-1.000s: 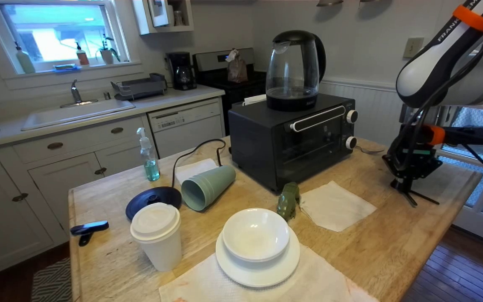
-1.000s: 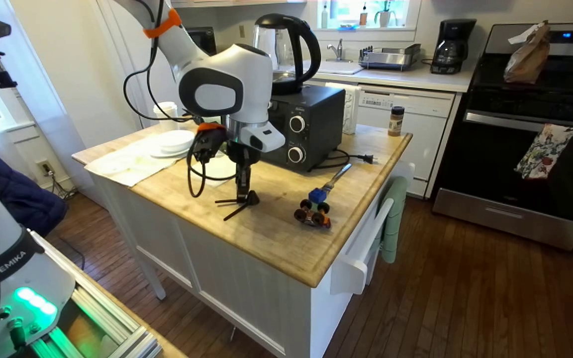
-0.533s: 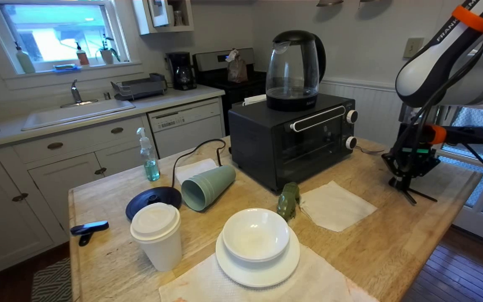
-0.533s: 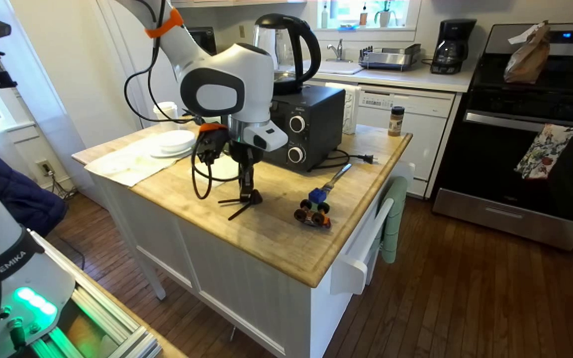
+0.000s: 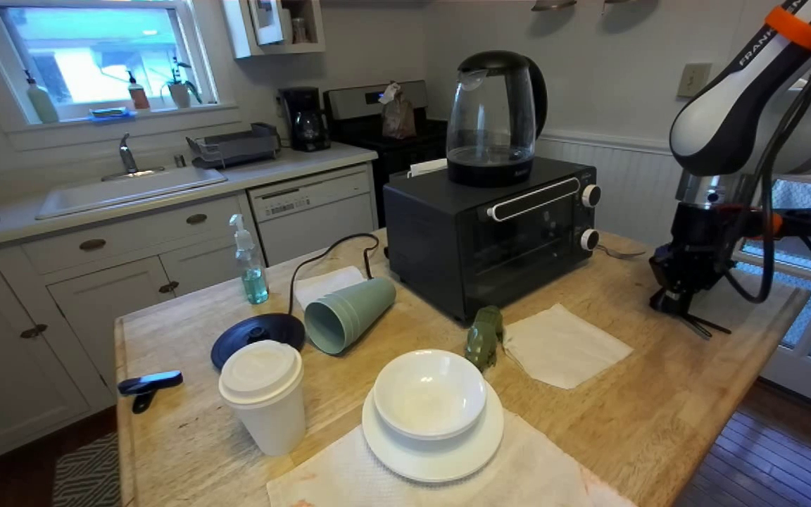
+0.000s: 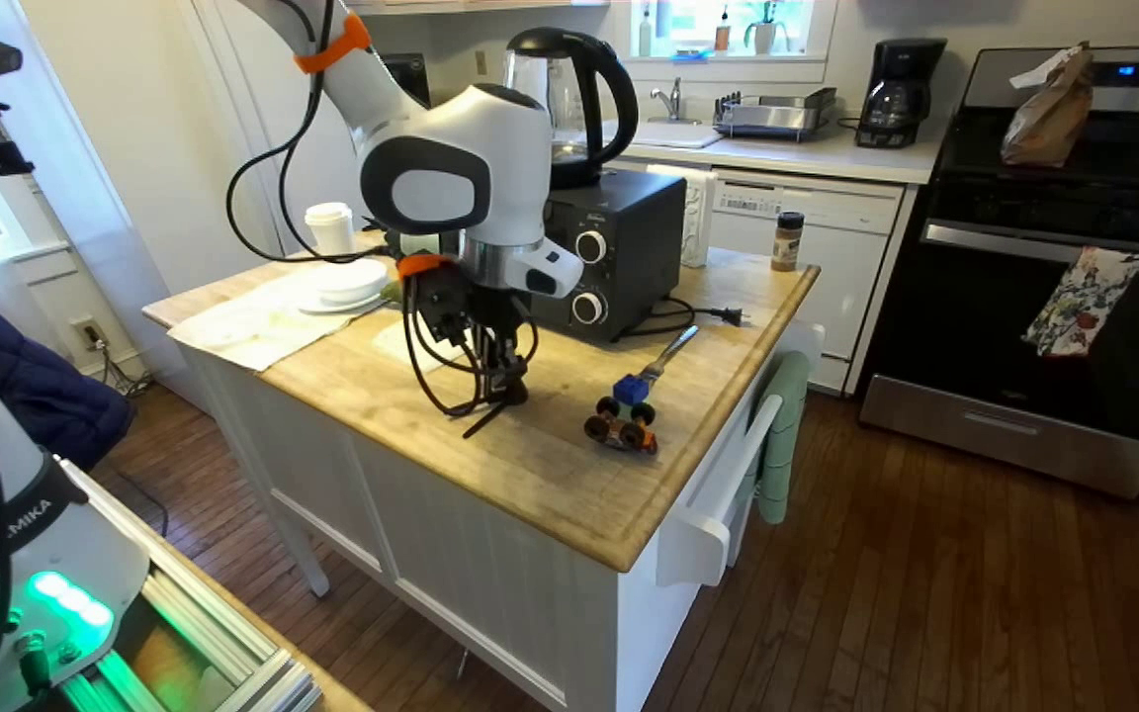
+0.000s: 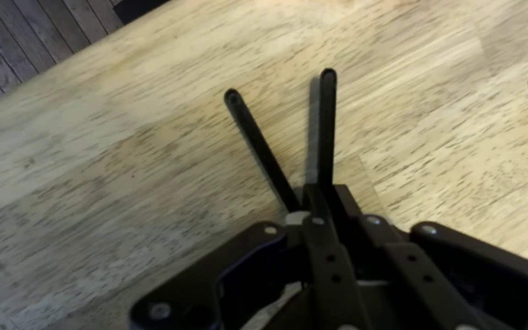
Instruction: Stack the two black ladles together.
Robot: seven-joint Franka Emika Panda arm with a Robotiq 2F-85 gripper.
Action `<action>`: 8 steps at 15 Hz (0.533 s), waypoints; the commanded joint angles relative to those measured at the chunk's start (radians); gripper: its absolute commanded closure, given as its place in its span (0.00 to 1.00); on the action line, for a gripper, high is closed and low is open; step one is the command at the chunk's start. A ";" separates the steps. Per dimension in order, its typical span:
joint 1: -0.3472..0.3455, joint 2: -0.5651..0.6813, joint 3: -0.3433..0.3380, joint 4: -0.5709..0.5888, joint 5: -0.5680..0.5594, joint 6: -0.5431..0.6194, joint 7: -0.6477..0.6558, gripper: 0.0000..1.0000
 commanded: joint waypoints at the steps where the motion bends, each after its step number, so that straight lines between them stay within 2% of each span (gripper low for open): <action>1: -0.040 -0.017 0.029 0.006 0.018 -0.021 -0.163 0.98; 8: -0.041 -0.003 0.028 0.010 -0.023 -0.044 -0.312 0.98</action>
